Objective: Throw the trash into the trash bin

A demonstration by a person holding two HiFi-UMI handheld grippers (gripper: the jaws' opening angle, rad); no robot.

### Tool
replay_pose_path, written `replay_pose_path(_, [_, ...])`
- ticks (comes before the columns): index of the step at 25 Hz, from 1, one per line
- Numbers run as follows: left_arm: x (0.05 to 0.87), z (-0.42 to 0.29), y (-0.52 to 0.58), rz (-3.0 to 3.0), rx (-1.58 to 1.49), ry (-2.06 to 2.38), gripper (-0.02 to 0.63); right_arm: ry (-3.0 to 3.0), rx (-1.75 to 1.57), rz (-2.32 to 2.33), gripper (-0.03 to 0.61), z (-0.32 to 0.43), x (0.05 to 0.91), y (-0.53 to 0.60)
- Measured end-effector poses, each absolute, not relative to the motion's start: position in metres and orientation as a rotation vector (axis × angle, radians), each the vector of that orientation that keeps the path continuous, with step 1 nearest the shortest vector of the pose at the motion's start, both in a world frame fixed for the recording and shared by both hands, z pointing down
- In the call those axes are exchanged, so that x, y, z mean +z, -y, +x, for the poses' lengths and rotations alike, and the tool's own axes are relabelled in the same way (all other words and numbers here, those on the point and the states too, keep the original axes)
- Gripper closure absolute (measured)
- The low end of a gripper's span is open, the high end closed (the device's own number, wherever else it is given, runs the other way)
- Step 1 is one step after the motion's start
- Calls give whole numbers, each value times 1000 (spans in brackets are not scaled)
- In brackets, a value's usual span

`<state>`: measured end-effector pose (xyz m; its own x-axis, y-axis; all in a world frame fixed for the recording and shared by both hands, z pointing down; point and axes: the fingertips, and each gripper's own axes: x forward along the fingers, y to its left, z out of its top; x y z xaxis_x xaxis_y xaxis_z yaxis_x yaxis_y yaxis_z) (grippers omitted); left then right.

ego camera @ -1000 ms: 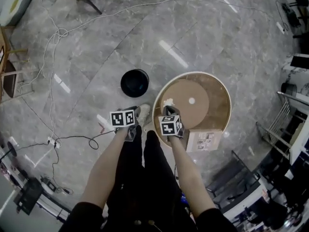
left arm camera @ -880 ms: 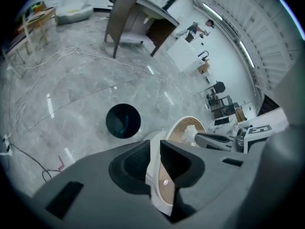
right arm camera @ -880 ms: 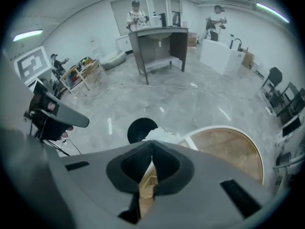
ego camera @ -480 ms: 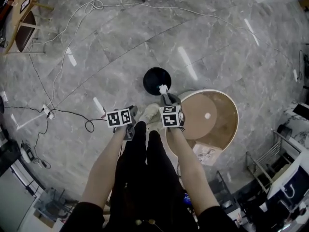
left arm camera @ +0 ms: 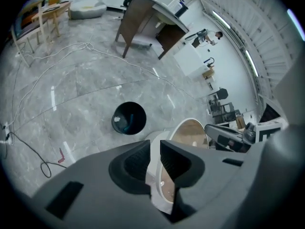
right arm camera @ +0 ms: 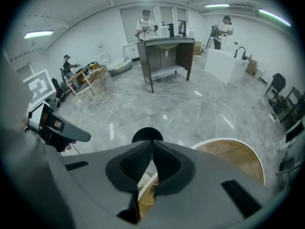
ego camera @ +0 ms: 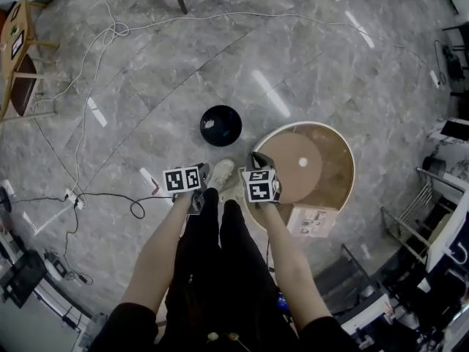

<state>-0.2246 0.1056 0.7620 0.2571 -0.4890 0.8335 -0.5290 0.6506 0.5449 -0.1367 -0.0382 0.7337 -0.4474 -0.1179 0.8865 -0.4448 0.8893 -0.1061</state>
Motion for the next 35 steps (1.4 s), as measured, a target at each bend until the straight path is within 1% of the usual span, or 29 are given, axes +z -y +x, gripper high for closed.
replay_pose_path(3, [759, -206, -86, 1011, 116, 1321, 547, 1999, 456, 535, 575, -88, 724, 50])
replay_pose_path(7, [755, -175, -59, 1113, 242, 1247, 548, 1965, 553, 746, 575, -15, 705, 64])
replay_pose_path(11, [733, -139, -24, 1330, 358, 1171, 578, 1961, 666, 1009, 575, 53, 677, 70])
replay_pose_path(16, [667, -92, 16, 1645, 393, 1075, 594, 2048, 797, 1290, 575, 114, 612, 69])
replay_pose_path(20, [591, -57, 35, 1870, 309, 1035, 600, 2160, 849, 1500, 575, 156, 538, 54])
replay_pose_path(26, [465, -14, 56, 2237, 114, 1008, 604, 2361, 767, 1711, 577, 189, 424, 29])
replay_pose_path(31, [371, 7, 59, 2544, 13, 1018, 604, 2500, 590, 1736, 577, 183, 353, 17])
replay_pose_path(35, [314, 15, 55, 2680, -85, 1047, 604, 2606, 422, 1708, 577, 173, 304, 14])
